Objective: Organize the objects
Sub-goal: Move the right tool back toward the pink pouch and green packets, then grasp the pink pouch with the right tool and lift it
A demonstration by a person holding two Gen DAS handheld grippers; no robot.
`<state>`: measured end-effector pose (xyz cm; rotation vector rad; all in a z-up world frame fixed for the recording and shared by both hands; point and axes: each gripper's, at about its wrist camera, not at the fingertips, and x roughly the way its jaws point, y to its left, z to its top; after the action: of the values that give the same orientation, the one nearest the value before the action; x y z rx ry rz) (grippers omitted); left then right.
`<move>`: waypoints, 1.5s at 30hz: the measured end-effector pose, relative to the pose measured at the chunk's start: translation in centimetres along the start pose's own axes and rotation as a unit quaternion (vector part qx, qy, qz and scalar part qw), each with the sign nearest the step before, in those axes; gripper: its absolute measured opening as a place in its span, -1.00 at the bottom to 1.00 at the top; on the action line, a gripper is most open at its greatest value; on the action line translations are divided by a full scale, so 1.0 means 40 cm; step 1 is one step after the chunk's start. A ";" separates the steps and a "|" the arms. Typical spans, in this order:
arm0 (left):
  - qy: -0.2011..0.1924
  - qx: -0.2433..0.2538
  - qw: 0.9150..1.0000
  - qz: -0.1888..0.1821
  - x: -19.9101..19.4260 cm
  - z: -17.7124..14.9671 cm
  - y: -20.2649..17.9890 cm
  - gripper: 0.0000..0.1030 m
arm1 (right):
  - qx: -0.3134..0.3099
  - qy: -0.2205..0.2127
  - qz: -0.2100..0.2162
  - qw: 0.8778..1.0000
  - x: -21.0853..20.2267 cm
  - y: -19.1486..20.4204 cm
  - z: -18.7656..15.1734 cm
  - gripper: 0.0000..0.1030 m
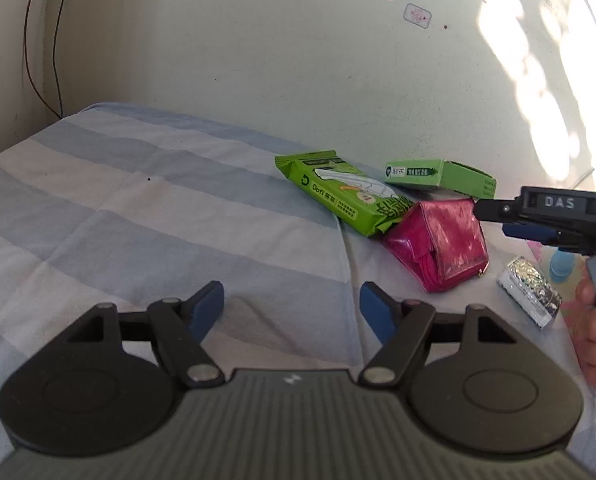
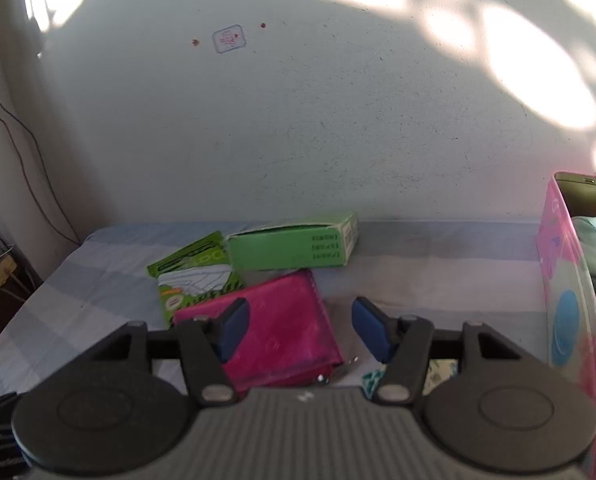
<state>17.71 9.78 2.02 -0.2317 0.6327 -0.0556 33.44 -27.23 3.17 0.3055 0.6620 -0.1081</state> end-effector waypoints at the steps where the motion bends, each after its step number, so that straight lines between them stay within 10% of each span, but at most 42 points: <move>1: 0.002 -0.009 1.000 -0.004 0.011 0.005 0.004 0.48 | 0.007 0.007 0.005 1.000 0.019 -0.011 0.008 0.13; 3: 0.008 -0.026 1.000 -0.013 0.020 0.011 0.015 0.48 | 0.038 0.023 0.030 0.999 0.051 -0.038 0.013 0.14; 8: 0.008 -0.046 0.999 -0.022 0.020 0.015 0.025 0.48 | 0.047 0.053 0.104 0.992 0.027 -0.024 -0.034 -0.88; 16: 0.005 -0.054 0.998 -0.043 0.027 0.016 0.024 0.49 | -0.001 0.025 0.133 0.991 -0.090 0.038 -0.138 -0.92; 26: 0.011 0.011 0.994 -0.109 0.118 0.078 -0.047 0.50 | 0.030 0.005 0.126 0.992 -0.035 -0.008 -0.101 -0.31; 29: 0.037 -0.006 0.989 -0.142 0.157 0.073 -0.038 0.27 | 0.032 0.030 0.138 0.989 0.014 0.008 -0.112 -0.52; 30: 0.038 -0.005 0.987 -0.158 0.152 0.073 -0.038 -0.18 | 0.036 0.038 0.144 0.988 0.024 0.012 -0.117 -0.54; 34: 0.034 0.034 0.985 -0.165 0.113 0.051 -0.061 -0.16 | 0.027 0.024 0.122 0.992 -0.022 0.041 -0.148 -0.57; 45: 0.074 0.194 0.943 -0.260 -0.111 -0.134 -0.234 -0.15 | 0.041 0.006 0.084 0.996 -0.365 -0.056 -0.355 -0.63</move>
<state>11.15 0.17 2.58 -0.0068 0.6827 -0.7075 13.19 -24.90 1.10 0.4398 0.6423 0.0283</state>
